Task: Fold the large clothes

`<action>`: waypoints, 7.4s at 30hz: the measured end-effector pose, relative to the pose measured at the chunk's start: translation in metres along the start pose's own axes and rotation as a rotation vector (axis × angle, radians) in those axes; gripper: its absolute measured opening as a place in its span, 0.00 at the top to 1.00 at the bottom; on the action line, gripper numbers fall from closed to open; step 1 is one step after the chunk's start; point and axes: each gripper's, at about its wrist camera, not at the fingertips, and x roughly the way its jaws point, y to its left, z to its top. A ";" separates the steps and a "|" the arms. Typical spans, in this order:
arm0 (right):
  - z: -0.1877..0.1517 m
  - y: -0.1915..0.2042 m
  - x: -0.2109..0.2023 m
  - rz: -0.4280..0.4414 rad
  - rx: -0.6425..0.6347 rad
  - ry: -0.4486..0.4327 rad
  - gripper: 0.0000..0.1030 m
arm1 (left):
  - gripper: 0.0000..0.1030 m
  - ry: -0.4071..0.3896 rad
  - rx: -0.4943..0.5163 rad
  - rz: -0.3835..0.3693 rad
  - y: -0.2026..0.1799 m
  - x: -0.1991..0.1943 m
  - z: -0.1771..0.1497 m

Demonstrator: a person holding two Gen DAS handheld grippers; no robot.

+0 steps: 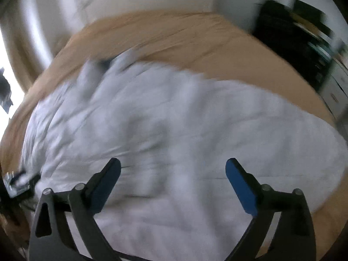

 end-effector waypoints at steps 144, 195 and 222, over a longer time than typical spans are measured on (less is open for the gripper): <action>0.125 0.083 0.193 -0.036 0.001 0.223 0.00 | 0.00 0.044 0.009 -0.147 -0.047 0.047 0.044; -0.113 -0.024 -0.006 0.390 -0.016 0.307 0.72 | 0.84 0.174 -0.100 -0.303 0.095 -0.043 -0.041; -0.231 -0.049 -0.039 0.568 0.230 0.403 0.60 | 0.64 0.196 -0.222 -0.381 0.127 -0.099 -0.170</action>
